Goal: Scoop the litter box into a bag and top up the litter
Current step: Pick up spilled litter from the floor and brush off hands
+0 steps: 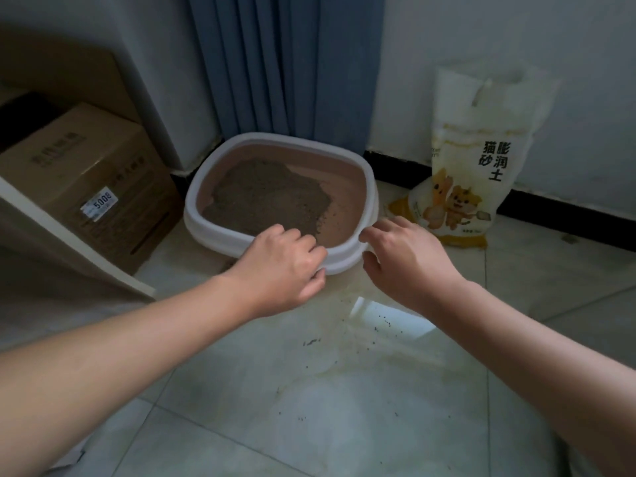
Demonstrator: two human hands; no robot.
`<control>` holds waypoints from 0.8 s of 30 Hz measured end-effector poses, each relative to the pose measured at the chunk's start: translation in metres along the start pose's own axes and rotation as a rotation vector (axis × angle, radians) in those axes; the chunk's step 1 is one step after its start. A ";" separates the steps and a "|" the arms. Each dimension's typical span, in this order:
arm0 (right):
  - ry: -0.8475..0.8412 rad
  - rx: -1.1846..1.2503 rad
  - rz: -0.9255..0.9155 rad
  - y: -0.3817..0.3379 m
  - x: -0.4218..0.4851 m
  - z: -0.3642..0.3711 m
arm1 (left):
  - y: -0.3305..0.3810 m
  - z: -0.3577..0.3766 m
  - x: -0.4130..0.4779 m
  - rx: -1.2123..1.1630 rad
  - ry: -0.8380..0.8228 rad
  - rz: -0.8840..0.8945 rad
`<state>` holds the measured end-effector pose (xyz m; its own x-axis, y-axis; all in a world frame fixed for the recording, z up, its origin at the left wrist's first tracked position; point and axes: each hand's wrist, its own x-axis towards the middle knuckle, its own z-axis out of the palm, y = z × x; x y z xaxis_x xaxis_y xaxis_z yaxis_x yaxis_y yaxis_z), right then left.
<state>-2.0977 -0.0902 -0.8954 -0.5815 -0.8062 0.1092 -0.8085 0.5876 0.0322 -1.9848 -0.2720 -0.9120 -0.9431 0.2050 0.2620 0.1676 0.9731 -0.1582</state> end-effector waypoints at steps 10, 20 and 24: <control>-0.005 0.198 0.300 0.014 -0.021 0.051 | 0.023 0.070 0.012 -0.252 0.001 -0.087; -0.085 0.472 0.594 0.034 -0.067 0.114 | 0.071 0.128 0.029 -1.565 -0.202 -0.831; -0.090 0.548 0.707 0.039 -0.078 0.132 | 0.077 0.137 0.033 -1.991 -0.259 -1.062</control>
<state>-2.0960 -0.0131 -1.0339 -0.9460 -0.2847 -0.1551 -0.1753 0.8516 -0.4940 -2.0424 -0.2047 -1.0461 -0.8347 -0.1414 -0.5322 -0.4294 -0.4380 0.7898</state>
